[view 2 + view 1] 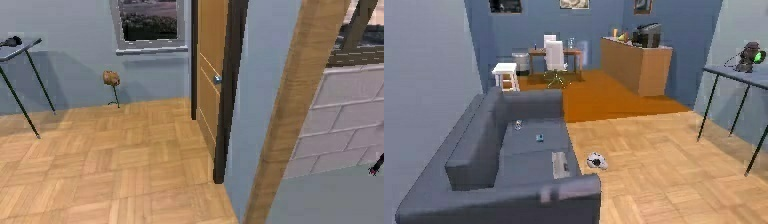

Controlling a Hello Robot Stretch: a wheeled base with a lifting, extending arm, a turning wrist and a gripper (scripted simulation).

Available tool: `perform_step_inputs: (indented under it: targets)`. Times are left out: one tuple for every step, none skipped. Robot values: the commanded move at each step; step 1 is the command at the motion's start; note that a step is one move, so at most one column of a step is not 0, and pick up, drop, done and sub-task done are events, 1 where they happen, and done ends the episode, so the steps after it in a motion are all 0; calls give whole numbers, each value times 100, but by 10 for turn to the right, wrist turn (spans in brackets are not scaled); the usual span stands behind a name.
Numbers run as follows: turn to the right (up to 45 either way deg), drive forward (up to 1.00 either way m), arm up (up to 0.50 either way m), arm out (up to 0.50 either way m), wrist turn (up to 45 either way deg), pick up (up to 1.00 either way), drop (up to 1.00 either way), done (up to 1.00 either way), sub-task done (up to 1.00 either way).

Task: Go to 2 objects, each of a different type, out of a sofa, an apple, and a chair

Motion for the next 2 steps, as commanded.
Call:
perform_step_inputs:
  targets:
    - [-180, 0, 0, 0, 0, 0, 0, 0, 0]
    - [0, 0, 0, 0, 0, 0, 0, 100, 0]
